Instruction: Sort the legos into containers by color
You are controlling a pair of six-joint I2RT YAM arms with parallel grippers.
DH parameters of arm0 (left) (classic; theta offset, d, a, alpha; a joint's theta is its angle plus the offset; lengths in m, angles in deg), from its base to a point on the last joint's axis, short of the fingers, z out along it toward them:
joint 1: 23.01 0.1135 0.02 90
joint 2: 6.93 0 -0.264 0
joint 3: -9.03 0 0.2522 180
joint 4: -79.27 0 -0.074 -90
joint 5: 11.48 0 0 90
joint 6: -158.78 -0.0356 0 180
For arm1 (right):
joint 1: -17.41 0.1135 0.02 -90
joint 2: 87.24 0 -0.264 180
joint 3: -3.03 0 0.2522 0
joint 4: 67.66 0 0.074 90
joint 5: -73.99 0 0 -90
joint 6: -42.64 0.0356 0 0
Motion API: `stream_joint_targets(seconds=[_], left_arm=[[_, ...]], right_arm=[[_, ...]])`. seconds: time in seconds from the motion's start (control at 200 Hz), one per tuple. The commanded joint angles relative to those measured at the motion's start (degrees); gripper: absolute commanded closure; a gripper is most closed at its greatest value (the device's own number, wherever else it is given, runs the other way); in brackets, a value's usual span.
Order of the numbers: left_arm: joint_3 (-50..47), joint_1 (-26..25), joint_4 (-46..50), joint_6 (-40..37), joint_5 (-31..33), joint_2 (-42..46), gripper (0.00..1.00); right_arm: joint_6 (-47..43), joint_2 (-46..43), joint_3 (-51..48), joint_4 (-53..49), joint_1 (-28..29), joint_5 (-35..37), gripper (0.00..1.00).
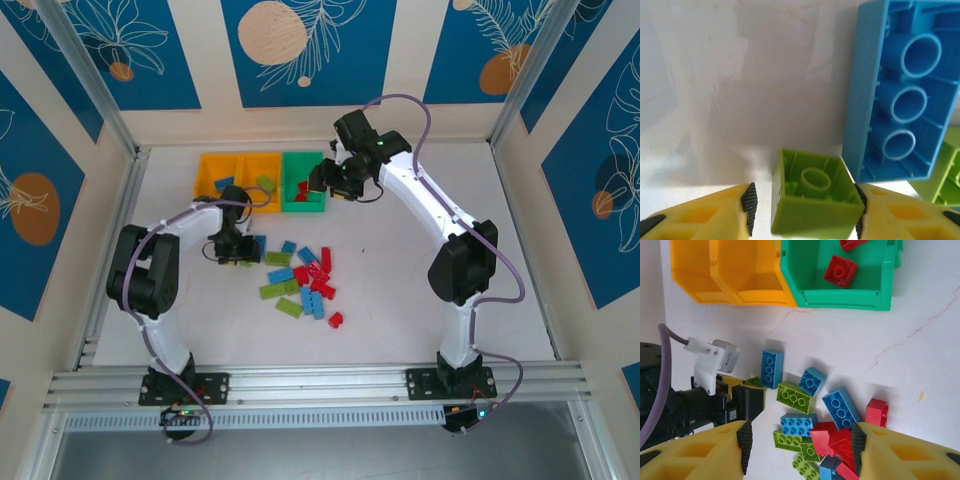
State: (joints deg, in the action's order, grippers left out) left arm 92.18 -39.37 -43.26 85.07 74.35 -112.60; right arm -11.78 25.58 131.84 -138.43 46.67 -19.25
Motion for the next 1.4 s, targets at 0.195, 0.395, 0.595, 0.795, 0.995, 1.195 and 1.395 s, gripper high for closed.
stream_joint_targets(seconds=[0.195, 0.395, 0.595, 0.795, 0.995, 1.195, 1.395], left_arm=[[2.9, 0.2, -0.1, -2.5, -0.2, -0.2, 0.70], [8.0, 0.2, 3.9, 0.0, -3.0, 6.9, 0.73], [22.3, 0.3, 1.0, 1.1, 1.5, 2.5, 0.72], [43.0, 1.4, 1.7, 1.5, 7.5, -13.9, 0.70], [58.8, 2.3, 4.2, 1.2, 7.8, -24.9, 0.64], [63.6, 2.6, 4.9, 1.2, 5.7, -28.5, 0.51], [59.5, 2.5, 7.4, -0.1, 3.7, -22.2, 0.49]], right_arm=[[0.7, 0.0, 1.4, -2.2, -0.1, -2.4, 0.42], [1.0, -0.3, 2.6, -3.1, 0.1, -3.3, 0.42], [1.7, 1.0, 3.8, -2.2, -0.1, -4.2, 0.42], [1.4, 2.4, 6.5, -3.3, -0.1, -3.5, 0.42], [1.7, 0.5, 5.8, -4.2, 0.0, -0.9, 0.42], [2.2, -1.7, 3.7, -4.2, 0.4, 0.0, 0.42], [2.0, -1.8, 3.4, -4.3, 0.3, -0.6, 0.42]])
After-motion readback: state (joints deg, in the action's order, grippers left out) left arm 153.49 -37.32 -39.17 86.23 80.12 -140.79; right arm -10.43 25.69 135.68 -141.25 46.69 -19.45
